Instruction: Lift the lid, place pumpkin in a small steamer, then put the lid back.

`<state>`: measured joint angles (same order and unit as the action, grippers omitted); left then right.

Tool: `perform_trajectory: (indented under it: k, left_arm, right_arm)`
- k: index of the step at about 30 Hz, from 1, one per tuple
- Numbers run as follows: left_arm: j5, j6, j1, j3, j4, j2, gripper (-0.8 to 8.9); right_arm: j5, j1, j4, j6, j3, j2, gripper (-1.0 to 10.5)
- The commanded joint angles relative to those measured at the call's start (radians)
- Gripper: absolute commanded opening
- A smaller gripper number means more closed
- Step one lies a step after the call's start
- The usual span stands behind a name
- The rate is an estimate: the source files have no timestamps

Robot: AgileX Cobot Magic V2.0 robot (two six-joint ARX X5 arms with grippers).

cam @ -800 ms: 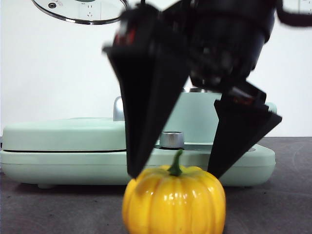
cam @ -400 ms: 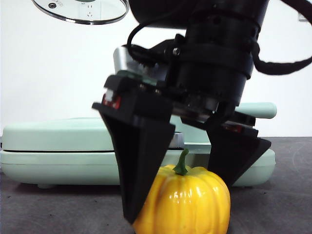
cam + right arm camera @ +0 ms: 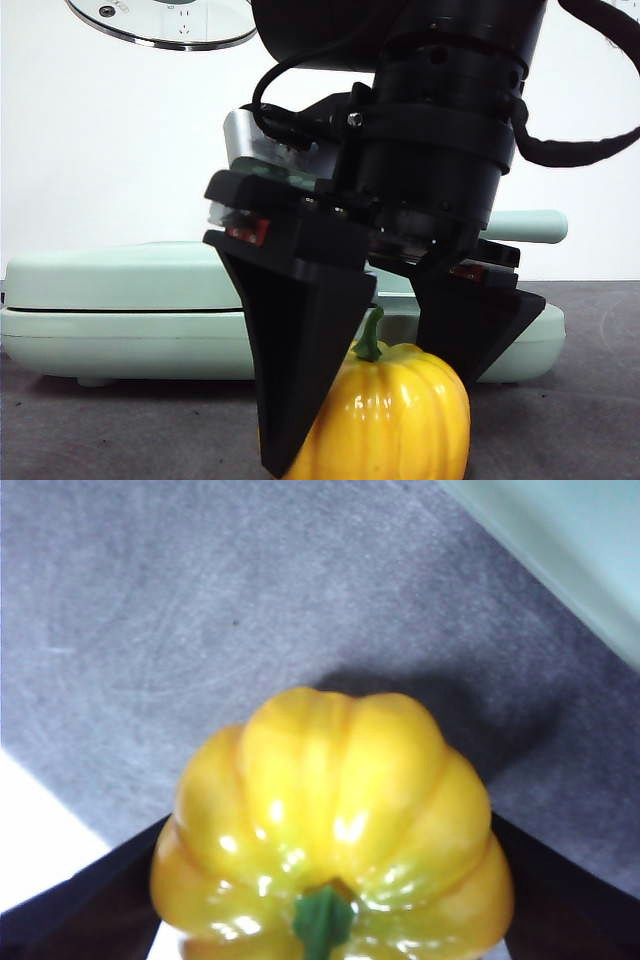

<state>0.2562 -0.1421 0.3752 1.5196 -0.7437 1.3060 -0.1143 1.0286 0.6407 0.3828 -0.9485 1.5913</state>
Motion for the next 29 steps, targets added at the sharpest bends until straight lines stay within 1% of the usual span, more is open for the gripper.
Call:
perform_trajectory:
  k: [1,2,6,10,14,20,25,29]
  left_arm:
    - [0.001,0.0,0.004,0.029,0.025,-0.006,0.5]
    - [0.001,0.0,0.004,0.029,0.025,-0.006,0.5]
    - [0.001,-0.003,0.002,0.029,0.026,-0.004,0.5]
    - [0.001,-0.003,-0.005,0.029,0.026,-0.002,0.5]
    - [0.001,-0.003,-0.01,0.029,0.026,0.002,0.5]
    - [0.001,-0.004,-0.01,0.029,0.026,0.006,0.5]
    - [0.001,-0.005,-0.011,0.029,0.026,0.015,0.5]
    - [0.001,-0.005,-0.011,0.029,0.026,0.018,0.5]
  right_arm:
    - [-0.033,0.013,0.024,0.002,-0.041,0.022,3.3]
    - [-0.046,0.013,0.043,0.002,-0.058,0.022,3.3]
    - [-0.045,0.003,0.155,-0.013,-0.167,0.022,3.3]
    - [-0.042,-0.037,0.273,-0.08,-0.315,0.023,3.3]
    - [-0.042,-0.118,0.381,-0.135,-0.453,0.023,3.3]
    - [-0.021,-0.284,0.489,-0.236,-0.653,0.064,3.3]
    - [-0.012,-0.394,0.544,-0.299,-0.829,0.164,3.3]
    - [-0.013,-0.451,0.566,-0.324,-0.955,0.263,3.3]
